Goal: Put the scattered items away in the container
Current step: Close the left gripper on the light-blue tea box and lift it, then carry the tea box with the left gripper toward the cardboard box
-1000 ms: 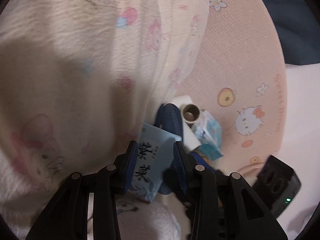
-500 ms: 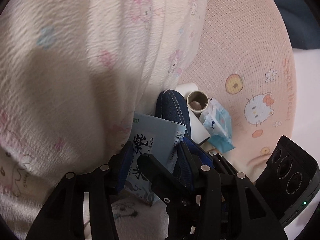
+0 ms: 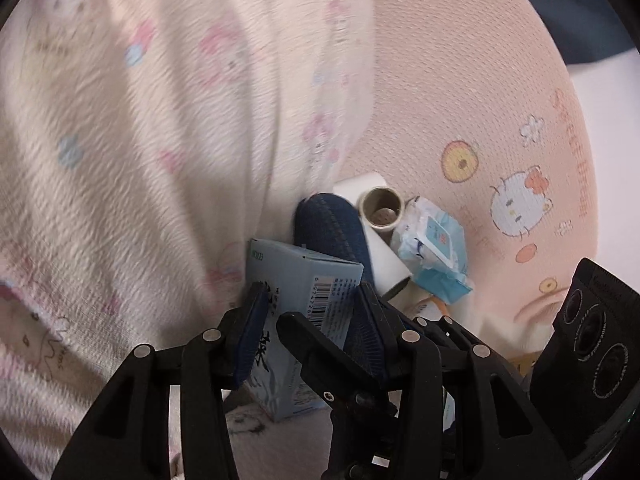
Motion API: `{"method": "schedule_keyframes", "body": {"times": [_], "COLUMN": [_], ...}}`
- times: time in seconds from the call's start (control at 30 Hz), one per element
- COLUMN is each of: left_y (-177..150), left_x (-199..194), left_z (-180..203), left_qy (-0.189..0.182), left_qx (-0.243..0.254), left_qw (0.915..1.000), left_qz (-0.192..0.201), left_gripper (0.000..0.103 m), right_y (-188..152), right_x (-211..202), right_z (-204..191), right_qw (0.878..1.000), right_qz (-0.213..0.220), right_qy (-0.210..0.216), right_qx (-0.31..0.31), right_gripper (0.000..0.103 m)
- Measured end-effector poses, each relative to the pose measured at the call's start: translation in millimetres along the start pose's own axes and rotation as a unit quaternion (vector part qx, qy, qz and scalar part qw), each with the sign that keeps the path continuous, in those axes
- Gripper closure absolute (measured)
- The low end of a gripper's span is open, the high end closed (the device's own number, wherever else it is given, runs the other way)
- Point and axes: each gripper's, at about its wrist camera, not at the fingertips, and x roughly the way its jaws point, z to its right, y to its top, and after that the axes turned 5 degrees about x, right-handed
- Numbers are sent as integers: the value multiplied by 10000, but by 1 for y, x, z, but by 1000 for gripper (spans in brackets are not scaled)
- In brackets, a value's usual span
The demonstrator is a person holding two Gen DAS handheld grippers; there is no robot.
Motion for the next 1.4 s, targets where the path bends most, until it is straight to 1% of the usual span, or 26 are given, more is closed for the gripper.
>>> {"method": "schedule_keyframes", "body": {"times": [0.17,0.3,0.37,0.4,0.43,0.57,0.73,0.87,0.97,1.0,1.07,1.13,1.17,1.2,1.27,1.3,1.4], "left_y": [3,5,5,5,4,-1,-13,-31,-54,-63,-82,-103,-116,-124,-142,-154,-176], "left_x": [-20,-42,-52,-56,-61,-76,-76,-58,-42,-34,-22,-6,4,12,28,37,49], "left_z": [23,50,62,71,77,107,151,186,214,223,237,250,256,258,264,268,273], "left_qy": [-12,-87,-152,-192,-233,-414,-606,-823,-896,-887,-912,-921,-873,-821,-665,-589,-424], "left_qx": [339,689,842,912,968,1284,1685,1989,2318,2461,2662,2846,2954,3016,3160,3267,3484], "left_qw": [9994,9973,9958,9950,9943,9900,9835,9765,9680,9640,9571,9490,9439,9405,9324,9268,9151], "left_qz": [92,249,326,356,383,407,245,-82,-360,-486,-687,-993,-1191,-1331,-1623,-1759,-1986], "left_gripper": [54,54,54,54,54,54,54,55,56,56,57,58,58,58,58,58,59], "right_y": [1,2,1,8,10,1,-14,-38,-64,-74,-99,-124,-139,-150,-177,-190,-216], "right_x": [-31,-56,-71,-69,-76,-116,-155,-181,-195,-198,-206,-209,-210,-209,-207,-206,-200], "right_z": [-1,-6,-10,-15,-17,-12,3,26,50,59,78,95,103,109,122,129,139], "right_qw": [9990,9966,9947,9939,9927,9880,9792,9683,9568,9525,9390,9249,9164,9100,8968,8900,8763], "right_qz": [330,649,834,891,972,1225,1455,1474,1465,1450,1448,1425,1384,1331,1204,1148,1076], "right_qy": [-91,-213,-312,-370,-440,-630,-922,-1282,-1371,-1362,-1334,-1335,-1350,-1349,-1274,-1218,-1113], "right_qx": [271,461,508,532,566,697,1077,1558,2104,2307,2821,3261,3506,3688,4062,4242,4561], "right_gripper": [66,66,66,67,67,67,67,67,68,69,71,73,74,75,75,75,75]}}
